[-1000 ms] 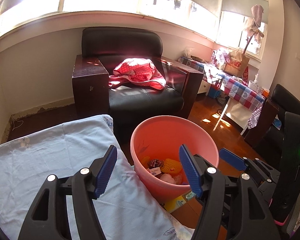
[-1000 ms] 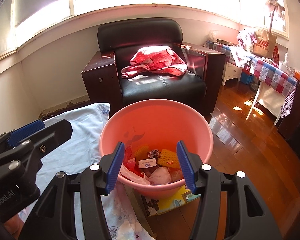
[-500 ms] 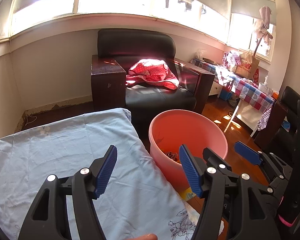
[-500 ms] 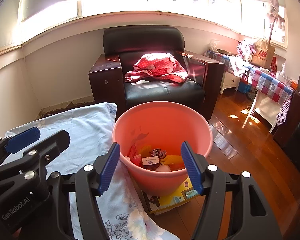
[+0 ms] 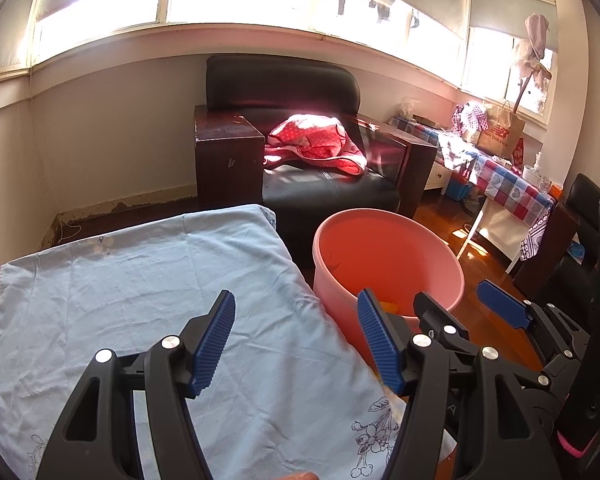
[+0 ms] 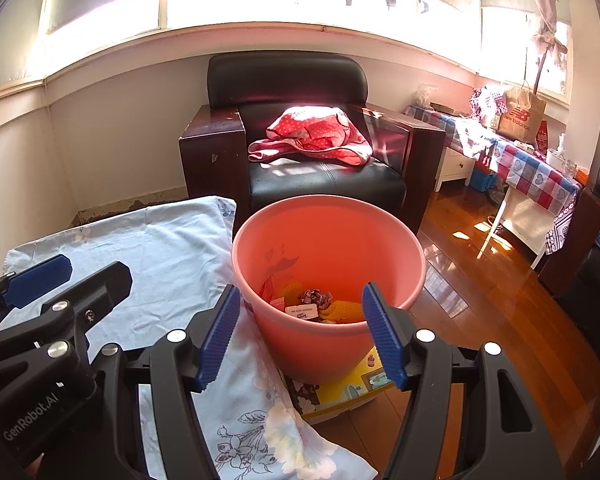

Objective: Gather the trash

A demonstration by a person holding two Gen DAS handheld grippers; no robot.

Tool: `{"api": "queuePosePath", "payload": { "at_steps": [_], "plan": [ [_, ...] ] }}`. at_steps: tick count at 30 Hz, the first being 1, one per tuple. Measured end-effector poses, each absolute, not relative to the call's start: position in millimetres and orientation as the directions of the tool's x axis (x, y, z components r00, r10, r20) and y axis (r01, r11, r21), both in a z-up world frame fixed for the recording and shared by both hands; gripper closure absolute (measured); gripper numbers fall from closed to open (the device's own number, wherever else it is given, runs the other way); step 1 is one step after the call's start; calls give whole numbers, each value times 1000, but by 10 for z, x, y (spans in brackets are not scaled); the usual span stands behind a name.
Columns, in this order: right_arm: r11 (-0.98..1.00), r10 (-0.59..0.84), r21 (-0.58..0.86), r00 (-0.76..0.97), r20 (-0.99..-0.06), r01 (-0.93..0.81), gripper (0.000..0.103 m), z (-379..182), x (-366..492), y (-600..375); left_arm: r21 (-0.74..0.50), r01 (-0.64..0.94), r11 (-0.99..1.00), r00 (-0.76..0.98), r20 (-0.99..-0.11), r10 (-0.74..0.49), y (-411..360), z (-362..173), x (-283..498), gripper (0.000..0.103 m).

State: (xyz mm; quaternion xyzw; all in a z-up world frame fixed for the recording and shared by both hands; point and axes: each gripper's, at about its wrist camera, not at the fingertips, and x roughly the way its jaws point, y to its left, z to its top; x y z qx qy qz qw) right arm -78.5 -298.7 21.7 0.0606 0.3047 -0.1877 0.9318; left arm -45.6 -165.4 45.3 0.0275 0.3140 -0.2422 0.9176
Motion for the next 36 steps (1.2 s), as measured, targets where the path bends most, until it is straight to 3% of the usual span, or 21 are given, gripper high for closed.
{"api": "queuePosePath", "payload": {
  "at_steps": [36],
  "plan": [
    [919, -326, -43, 694, -642, 392, 39, 24, -659, -2941, -114, 435, 893, 661, -633, -403, -1590, 213, -374, 41]
  ]
}}
